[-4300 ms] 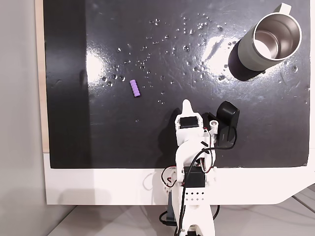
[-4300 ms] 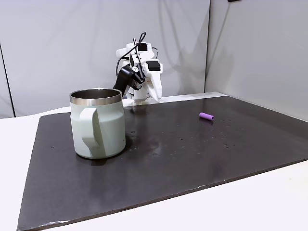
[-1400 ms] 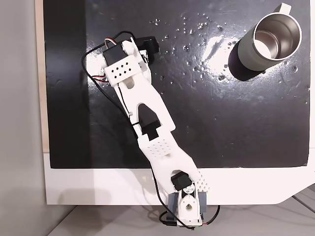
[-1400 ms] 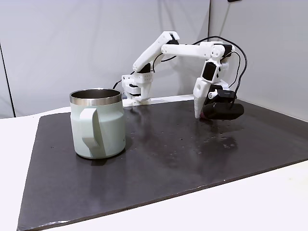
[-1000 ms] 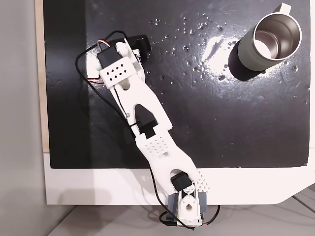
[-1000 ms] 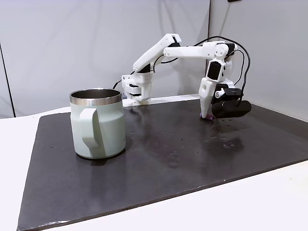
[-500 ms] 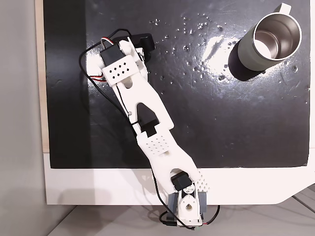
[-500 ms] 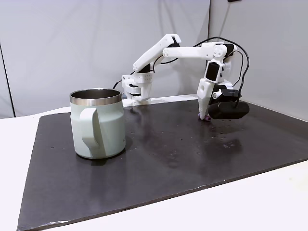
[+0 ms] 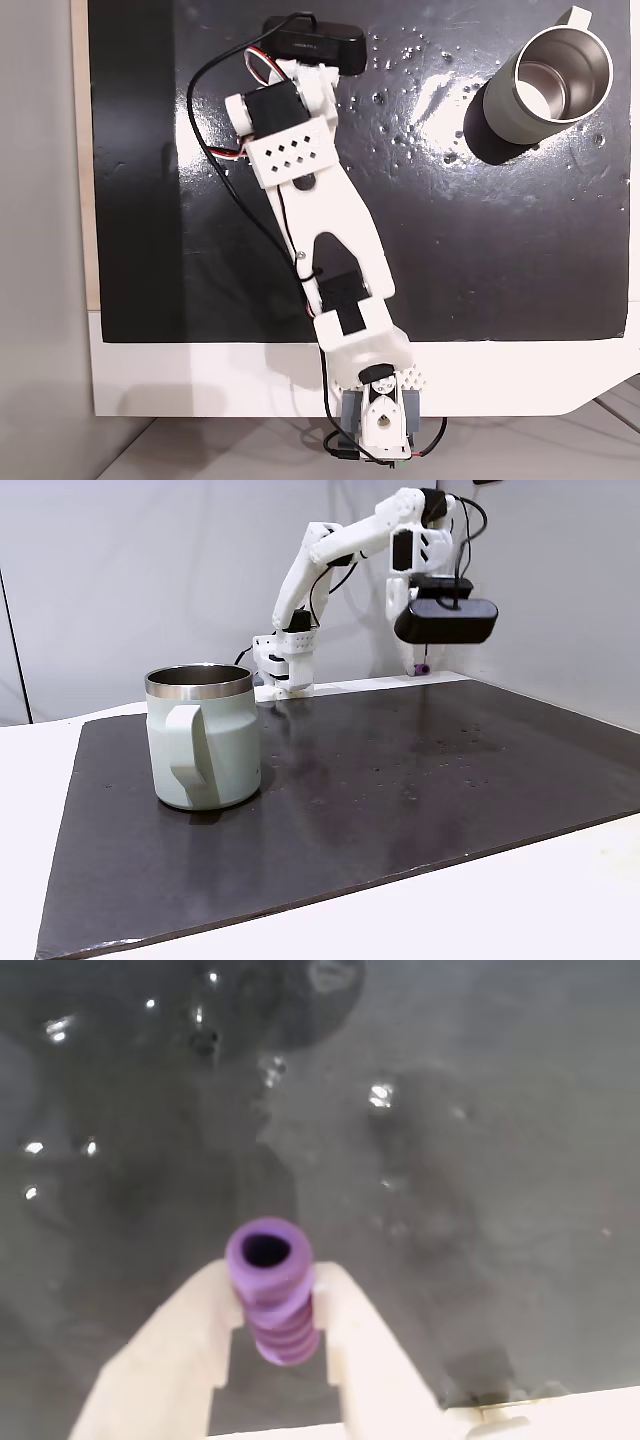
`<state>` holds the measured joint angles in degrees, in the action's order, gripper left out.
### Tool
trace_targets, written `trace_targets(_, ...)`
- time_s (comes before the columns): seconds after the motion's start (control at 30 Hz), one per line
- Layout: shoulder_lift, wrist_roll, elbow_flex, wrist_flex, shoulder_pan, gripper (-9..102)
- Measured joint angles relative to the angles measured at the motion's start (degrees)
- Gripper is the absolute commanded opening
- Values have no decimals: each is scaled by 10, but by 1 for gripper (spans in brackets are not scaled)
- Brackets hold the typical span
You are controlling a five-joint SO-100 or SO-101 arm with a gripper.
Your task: Grasp a pengrip and put it in the cup.
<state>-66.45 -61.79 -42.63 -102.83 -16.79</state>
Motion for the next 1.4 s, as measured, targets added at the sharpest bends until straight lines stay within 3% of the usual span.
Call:
trace_targets(0.27, -174, -45, -42, -1, 108, 0)
trace_targets(0.5, -192, -71, 34, -3, 238, 0)
trace_targets(0.97, 17, -105, 335, -3, 381, 0)
trace_targets(1.4, 156, -175, 458, 28, 446, 0)
